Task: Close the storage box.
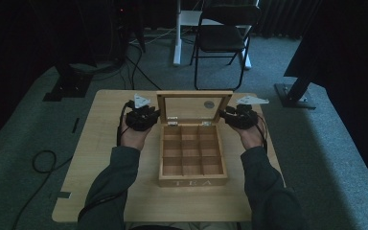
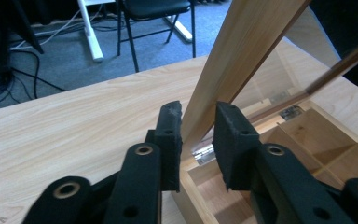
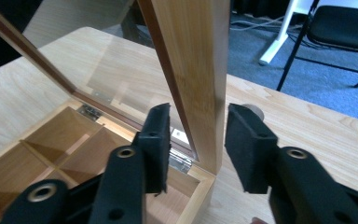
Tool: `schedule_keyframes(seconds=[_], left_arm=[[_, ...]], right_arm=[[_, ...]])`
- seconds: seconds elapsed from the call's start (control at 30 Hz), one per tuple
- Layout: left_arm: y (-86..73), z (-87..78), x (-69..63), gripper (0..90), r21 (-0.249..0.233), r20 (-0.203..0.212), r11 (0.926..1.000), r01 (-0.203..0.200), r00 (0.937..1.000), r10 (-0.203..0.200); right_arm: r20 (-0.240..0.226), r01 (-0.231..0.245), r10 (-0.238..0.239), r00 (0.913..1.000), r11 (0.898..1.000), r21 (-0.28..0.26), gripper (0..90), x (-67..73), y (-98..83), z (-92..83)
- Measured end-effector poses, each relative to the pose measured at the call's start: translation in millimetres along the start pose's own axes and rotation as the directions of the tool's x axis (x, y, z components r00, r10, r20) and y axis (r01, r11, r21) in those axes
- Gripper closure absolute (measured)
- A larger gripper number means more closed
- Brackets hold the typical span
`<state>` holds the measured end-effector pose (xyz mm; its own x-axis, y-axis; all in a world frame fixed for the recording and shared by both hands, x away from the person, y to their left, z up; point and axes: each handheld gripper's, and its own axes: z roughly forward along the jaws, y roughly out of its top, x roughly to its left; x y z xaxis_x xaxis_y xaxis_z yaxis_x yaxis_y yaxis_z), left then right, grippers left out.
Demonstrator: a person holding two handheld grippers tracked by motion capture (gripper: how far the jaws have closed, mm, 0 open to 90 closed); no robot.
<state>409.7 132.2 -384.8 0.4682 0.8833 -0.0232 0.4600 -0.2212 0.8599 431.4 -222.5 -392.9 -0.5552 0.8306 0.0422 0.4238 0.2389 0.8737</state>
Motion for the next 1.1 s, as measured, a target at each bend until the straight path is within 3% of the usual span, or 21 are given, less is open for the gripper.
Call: schedule_keyframes(seconds=[0.33, 0.53, 1.1], left_arm=[[-1.1, -8.9, -5.0, 78.0, -0.004, 0.033, 0.9997, -0.024, 0.9992, 0.024], [-5.8, -12.1, -9.2, 78.4, -0.005, 0.043, 0.9996, -0.028, 0.9987, 0.028], [-15.0, -19.2, -9.9, 81.7, -0.003, 0.069, 0.9989, -0.046, 0.9965, 0.046]], right_arm=[[-0.005, 0.024, -0.024, 0.9997, 1.0, 0.002, 77.4, 1.4, -2.1, -15.4], [-0.012, 0.056, -0.056, 0.9984, 0.998, 0.015, 77.9, 4.3, -3.0, -22.8], [-0.032, 0.054, -0.053, 0.9981, 0.998, 0.021, 79.1, 7.0, -11.4, -29.4]])
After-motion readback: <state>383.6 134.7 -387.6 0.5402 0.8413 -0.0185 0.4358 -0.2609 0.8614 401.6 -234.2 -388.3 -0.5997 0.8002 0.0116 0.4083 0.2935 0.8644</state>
